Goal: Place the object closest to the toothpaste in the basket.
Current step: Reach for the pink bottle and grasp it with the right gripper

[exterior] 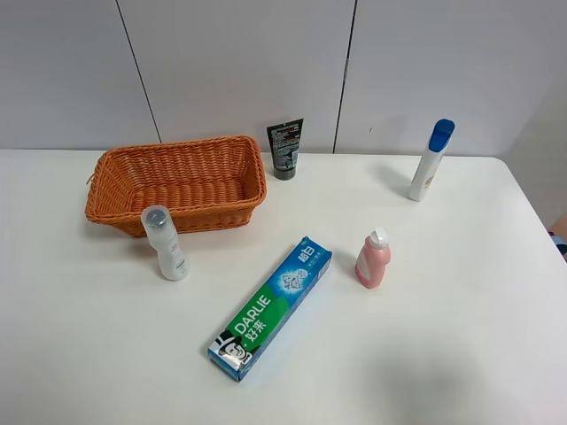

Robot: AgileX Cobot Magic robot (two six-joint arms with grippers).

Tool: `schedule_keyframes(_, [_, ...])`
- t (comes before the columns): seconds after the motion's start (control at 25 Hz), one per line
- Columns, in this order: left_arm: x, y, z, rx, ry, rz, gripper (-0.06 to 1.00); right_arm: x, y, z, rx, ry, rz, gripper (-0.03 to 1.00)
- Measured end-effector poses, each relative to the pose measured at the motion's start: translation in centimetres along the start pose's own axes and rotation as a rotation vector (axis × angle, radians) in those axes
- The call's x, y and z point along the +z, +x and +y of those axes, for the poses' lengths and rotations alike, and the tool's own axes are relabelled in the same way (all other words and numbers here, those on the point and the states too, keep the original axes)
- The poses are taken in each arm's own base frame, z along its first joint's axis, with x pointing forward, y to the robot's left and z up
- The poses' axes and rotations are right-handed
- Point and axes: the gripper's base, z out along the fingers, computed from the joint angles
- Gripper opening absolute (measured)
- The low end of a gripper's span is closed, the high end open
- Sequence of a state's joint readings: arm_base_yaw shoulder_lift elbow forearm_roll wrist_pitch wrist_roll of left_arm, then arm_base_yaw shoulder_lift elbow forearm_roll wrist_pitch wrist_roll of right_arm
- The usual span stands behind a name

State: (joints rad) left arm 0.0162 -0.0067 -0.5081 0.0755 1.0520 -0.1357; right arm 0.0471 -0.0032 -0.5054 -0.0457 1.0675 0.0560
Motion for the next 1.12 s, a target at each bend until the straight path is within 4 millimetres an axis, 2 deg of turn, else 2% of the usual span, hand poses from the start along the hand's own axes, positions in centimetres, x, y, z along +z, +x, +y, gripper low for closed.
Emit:
schedule_keyframes(0.76, [0.0,0.0,0.0,0.000,0.000,0.000,0.99,0.0,-0.1,0.0,-0.006,-0.007,0.001,0.78])
schedule_keyframes(0.84, [0.0,0.0,0.0,0.000,0.000,0.000,0.99,-0.1,-1.1,-0.1,-0.020,-0.006,0.010,0.78])
schedule_keyframes(0.92, [0.0,0.0,0.0,0.000,0.000,0.000,0.99,0.0,-3.1,-0.1,-0.028,-0.002,0.011,0.78])
schedule_keyframes(1.04, [0.0,0.0,0.0,0.000,0.000,0.000,0.99,1.8,-6.4,0.4,-0.048,-0.023,0.046,0.78])
schedule_keyframes(1.12, [0.0,0.0,0.0,0.000,0.000,0.000,0.99,4.1,-8.3,1.0,-0.072,-0.069,0.102,0.78])
